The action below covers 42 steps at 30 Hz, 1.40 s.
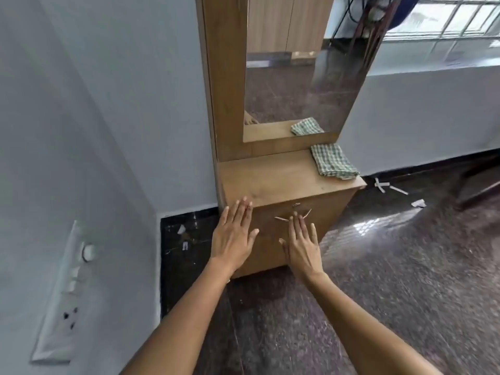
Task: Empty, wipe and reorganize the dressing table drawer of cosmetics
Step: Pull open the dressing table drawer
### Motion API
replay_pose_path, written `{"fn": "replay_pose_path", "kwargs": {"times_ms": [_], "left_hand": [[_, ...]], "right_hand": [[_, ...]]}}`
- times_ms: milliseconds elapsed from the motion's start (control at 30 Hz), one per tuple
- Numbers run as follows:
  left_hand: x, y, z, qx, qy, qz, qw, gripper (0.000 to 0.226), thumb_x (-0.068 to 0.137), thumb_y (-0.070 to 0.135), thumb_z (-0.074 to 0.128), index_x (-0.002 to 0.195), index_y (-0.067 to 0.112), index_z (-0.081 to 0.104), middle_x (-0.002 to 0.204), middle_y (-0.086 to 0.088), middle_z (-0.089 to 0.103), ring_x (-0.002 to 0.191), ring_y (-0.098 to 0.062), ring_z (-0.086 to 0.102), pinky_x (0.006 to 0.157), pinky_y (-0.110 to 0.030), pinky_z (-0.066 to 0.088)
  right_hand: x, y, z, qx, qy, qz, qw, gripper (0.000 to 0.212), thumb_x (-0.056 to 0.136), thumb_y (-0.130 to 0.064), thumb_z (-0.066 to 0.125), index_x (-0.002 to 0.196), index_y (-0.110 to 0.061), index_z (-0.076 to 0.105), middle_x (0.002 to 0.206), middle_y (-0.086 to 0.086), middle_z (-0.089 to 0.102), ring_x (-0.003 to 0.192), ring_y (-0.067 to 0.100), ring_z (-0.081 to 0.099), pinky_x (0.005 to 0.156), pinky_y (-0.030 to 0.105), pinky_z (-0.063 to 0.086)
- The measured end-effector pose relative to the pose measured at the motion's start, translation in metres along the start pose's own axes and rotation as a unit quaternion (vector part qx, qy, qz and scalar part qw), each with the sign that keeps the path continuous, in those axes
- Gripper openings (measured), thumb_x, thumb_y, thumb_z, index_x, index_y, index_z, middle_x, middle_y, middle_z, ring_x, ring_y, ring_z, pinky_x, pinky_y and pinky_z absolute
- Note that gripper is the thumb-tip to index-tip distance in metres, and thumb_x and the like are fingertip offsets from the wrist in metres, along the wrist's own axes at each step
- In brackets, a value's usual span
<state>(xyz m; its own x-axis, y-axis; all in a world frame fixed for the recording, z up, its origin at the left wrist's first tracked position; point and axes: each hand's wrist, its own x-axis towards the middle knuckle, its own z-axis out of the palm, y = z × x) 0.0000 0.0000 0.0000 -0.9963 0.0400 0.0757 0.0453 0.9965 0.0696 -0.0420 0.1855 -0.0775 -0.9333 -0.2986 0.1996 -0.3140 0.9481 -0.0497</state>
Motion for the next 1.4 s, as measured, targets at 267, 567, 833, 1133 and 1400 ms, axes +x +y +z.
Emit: {"fn": "replay_pose_path", "kwargs": {"times_ms": [267, 567, 833, 1133, 1400], "left_hand": [[0.006, -0.008, 0.044, 0.007, 0.17, 0.041, 0.985, 0.063, 0.094, 0.039, 0.033, 0.147, 0.009, 0.016, 0.154, -0.006, 0.013, 0.141, -0.019, 0.01, 0.114, -0.033, 0.006], [0.007, -0.002, 0.043, 0.001, 0.184, 0.023, 0.983, 0.059, 0.093, 0.038, 0.027, 0.143, 0.007, 0.03, 0.148, -0.01, 0.031, 0.138, -0.023, 0.024, 0.113, -0.035, 0.014], [0.004, 0.002, 0.04, 0.044, 0.182, 0.008, 0.982, 0.059, 0.094, 0.041, 0.026, 0.143, 0.009, 0.028, 0.149, -0.009, 0.027, 0.138, -0.023, 0.024, 0.112, -0.04, 0.017], [-0.058, 0.025, 0.042, -0.048, 0.156, 0.095, 0.982, 0.052, 0.094, 0.035, 0.03, 0.14, 0.013, 0.035, 0.146, -0.002, 0.035, 0.134, -0.015, 0.032, 0.112, -0.033, 0.018], [-0.11, 0.044, 0.044, -0.062, 0.131, 0.121, 0.982, 0.051, 0.096, 0.027, 0.043, 0.142, 0.009, 0.033, 0.147, -0.005, 0.034, 0.135, -0.017, 0.032, 0.112, -0.033, 0.023]], "right_hand": [[0.008, 0.007, 0.042, 0.021, 0.037, 0.003, 0.999, 0.065, 0.102, -0.04, 0.008, 0.136, 0.002, 0.045, 0.144, 0.017, 0.044, 0.133, 0.028, 0.042, 0.114, 0.042, 0.012], [0.014, 0.02, 0.071, 0.036, 0.197, -0.04, 0.979, 0.046, 0.093, -0.022, 0.038, 0.131, -0.001, 0.053, 0.13, 0.018, 0.057, 0.128, 0.029, 0.045, 0.109, 0.046, 0.024], [-0.006, 0.027, 0.053, 0.059, 0.178, -0.043, 0.981, 0.048, 0.086, -0.016, 0.037, 0.128, -0.002, 0.056, 0.123, 0.017, 0.061, 0.121, 0.029, 0.049, 0.108, 0.047, 0.026], [-0.089, 0.033, -0.017, 0.2, 0.256, -0.072, 0.943, 0.039, 0.092, -0.011, 0.053, 0.131, -0.008, 0.054, 0.137, 0.007, 0.052, 0.131, 0.019, 0.044, 0.114, 0.042, 0.024], [-0.1, 0.017, -0.026, 0.153, 0.217, -0.103, 0.959, 0.041, 0.1, -0.029, 0.042, 0.136, -0.01, 0.05, 0.144, 0.003, 0.046, 0.137, 0.015, 0.036, 0.113, 0.048, 0.026]]}}
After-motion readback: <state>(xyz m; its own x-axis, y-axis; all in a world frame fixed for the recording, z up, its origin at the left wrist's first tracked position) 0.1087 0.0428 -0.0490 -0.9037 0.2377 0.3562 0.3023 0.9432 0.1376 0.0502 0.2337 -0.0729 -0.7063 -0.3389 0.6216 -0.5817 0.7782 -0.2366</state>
